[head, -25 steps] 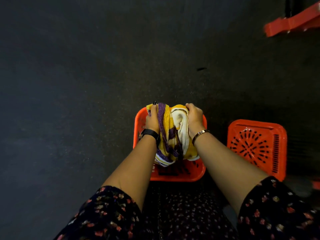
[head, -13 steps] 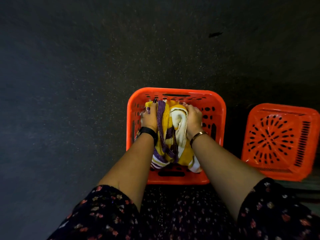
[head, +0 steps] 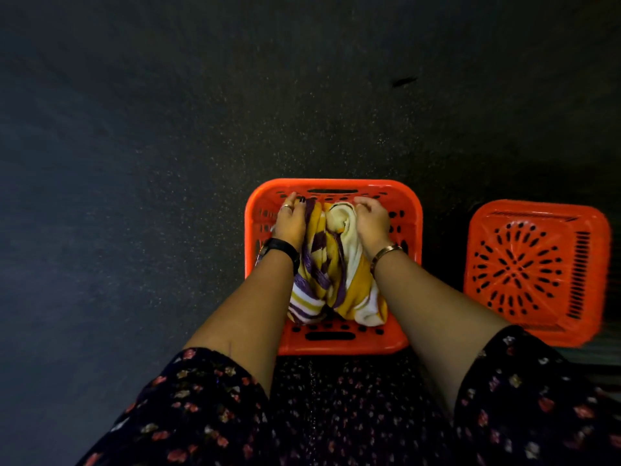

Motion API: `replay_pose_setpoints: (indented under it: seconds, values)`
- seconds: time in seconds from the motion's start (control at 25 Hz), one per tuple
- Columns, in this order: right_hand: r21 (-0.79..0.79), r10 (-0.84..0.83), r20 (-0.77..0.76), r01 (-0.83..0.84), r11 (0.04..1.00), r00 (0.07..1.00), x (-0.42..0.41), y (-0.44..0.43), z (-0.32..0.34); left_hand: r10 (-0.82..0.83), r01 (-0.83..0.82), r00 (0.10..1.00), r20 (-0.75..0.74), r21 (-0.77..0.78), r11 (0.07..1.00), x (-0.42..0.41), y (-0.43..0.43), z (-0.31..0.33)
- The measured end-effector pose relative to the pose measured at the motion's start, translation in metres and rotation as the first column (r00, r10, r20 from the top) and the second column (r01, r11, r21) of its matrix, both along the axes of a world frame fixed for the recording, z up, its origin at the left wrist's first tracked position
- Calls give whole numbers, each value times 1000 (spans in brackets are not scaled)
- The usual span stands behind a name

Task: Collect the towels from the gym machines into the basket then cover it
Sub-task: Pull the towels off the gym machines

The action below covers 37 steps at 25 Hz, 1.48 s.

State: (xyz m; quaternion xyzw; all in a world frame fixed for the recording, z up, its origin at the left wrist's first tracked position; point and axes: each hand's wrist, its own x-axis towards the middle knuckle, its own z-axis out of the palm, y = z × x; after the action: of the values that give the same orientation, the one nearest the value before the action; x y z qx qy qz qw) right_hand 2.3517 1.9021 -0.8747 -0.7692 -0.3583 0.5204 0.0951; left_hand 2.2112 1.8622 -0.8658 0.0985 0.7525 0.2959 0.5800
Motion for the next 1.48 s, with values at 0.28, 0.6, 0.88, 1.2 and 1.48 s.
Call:
replay_pose_setpoints:
  seconds: [0.28, 0.6, 0.88, 1.2, 1.48]
  values:
    - [33, -159, -435, 192, 981, 886, 7, 4, 113, 262, -300, 898, 353, 58, 952, 5, 1, 106]
    - [281, -48, -552, 240, 929, 833, 28, -3, 261, 179, -260, 956, 233, 389, 884, 21, -1, 271]
    - [499, 71, -582, 287, 818, 810, 49, 9, 389, 109, -179, 983, 151, 602, 778, 15, 9, 399]
    - [602, 118, -585, 332, 726, 803, 80, -12, 488, -116, -21, 984, 139, 723, 691, 32, -4, 504]
    - [633, -4, -644, 536, 559, 765, 90, -79, 537, -305, 127, 950, 74, 797, 590, 44, -29, 539]
